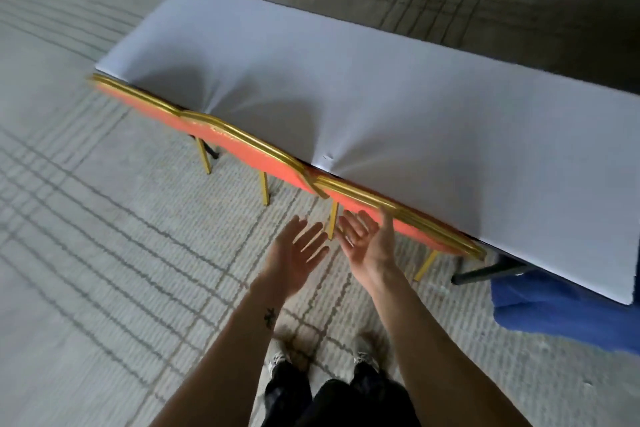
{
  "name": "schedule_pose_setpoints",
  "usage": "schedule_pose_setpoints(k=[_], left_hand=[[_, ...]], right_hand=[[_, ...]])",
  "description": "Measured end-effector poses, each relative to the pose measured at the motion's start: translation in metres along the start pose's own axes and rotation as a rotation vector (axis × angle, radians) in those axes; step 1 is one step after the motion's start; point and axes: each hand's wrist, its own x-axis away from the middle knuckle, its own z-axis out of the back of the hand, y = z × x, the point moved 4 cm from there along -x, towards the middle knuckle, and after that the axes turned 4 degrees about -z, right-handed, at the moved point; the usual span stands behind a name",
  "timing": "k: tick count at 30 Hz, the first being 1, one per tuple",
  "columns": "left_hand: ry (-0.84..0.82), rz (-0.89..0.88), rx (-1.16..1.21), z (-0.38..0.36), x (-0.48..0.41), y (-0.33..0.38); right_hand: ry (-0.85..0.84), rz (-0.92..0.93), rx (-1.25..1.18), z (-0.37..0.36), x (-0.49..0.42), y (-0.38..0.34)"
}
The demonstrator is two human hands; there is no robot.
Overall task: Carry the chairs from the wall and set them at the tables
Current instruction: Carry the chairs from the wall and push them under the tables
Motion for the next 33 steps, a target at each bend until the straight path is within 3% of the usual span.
schedule_pose_setpoints(k=[11,13,20,27,33], left_hand=[[0.127,-0.368,0.425,0.188,0.132,0.077],[0.129,-0.376,0.489,0.201,0.150,0.079],[0.151,-0.512,0.917,0.335,0.221,0.096],[0.173,-0.671,0.979,0.468,0.289,0.137],[0.259,-0.793,1.059,0.566,0.347,0.146]], right_hand=[[-0.389,-0.356,0.452,-0.118,0.079,0.183],[-0.439,-0.375,0.492,-0.125,0.085,0.195],[-0.545,-0.482,0.665,-0.178,0.145,0.344],[-0.655,-0.497,0.738,-0.235,0.192,0.480],[-0.766,-0.621,0.899,-0.264,0.239,0.605]])
